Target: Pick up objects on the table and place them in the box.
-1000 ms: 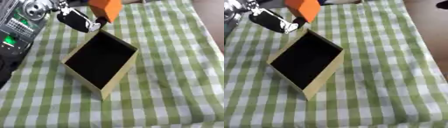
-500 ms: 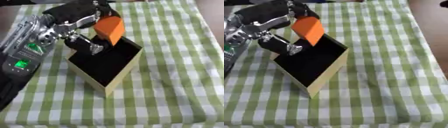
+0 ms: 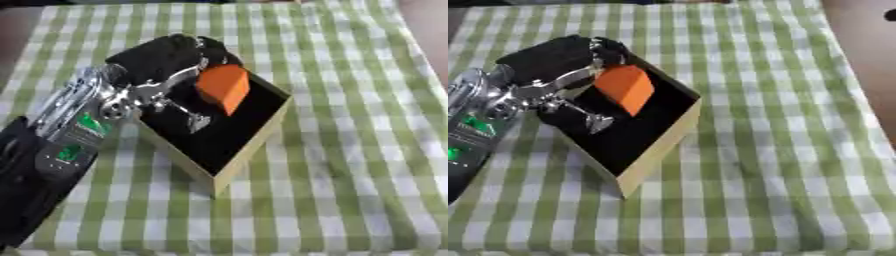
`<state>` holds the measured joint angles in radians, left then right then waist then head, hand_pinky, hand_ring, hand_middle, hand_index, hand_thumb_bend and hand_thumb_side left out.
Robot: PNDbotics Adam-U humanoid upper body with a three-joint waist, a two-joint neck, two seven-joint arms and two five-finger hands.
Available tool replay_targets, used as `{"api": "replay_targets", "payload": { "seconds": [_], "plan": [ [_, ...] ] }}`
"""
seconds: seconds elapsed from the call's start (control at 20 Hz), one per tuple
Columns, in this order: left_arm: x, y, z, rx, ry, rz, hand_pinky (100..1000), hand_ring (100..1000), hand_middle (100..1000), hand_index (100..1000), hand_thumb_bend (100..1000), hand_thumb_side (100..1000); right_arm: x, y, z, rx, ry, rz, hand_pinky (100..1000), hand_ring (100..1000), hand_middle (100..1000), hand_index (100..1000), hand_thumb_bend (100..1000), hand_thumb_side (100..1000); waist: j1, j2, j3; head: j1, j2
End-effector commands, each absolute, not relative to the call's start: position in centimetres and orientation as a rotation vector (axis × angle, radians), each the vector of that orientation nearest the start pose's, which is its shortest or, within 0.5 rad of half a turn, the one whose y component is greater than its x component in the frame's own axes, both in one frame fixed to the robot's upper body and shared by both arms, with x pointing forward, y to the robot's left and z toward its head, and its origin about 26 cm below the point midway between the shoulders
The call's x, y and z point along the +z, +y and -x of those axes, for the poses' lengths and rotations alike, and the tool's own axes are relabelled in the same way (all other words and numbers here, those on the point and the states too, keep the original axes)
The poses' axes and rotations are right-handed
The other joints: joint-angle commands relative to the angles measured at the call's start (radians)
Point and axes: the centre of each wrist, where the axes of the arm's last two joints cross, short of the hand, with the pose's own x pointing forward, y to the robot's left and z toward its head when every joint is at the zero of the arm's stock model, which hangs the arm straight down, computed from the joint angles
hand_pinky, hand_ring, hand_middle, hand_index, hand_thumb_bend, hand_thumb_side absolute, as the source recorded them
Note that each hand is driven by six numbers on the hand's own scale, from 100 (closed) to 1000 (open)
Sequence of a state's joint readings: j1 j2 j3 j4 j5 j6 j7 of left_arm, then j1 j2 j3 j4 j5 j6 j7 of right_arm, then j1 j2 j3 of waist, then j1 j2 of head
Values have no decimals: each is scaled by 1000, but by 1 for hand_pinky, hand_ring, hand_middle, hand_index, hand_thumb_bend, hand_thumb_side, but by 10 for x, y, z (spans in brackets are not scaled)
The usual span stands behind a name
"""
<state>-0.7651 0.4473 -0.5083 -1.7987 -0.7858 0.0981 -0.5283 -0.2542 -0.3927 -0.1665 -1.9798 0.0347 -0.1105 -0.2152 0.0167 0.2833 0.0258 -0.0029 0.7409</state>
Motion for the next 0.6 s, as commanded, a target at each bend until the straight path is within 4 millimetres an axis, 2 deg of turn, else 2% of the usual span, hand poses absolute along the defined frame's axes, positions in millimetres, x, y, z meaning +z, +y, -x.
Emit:
{"api": "replay_targets", "payload": {
  "seconds": [0.05, 0.4, 0.6],
  "plan": [
    [244, 129, -339, 2450, 2433, 1079, 739, 732, 729, 805, 100, 100, 213, -318, -290, 108, -2407, 541, 709, 589, 641, 762, 100, 988, -1, -15, -1, 2, -10],
    [219, 125, -354, 2575, 2383, 1043, 739, 736, 731, 805, 106, 106, 213, -317, -290, 108, -2403, 537, 708, 587, 641, 762, 100, 991, 2, -10, -6, 8, -17],
    [204, 124, -366, 2658, 2338, 1011, 751, 750, 749, 823, 225, 128, 212, -317, -290, 108, -2400, 532, 707, 586, 640, 761, 100, 994, 1, -5, -10, 11, -22]
  ]
}}
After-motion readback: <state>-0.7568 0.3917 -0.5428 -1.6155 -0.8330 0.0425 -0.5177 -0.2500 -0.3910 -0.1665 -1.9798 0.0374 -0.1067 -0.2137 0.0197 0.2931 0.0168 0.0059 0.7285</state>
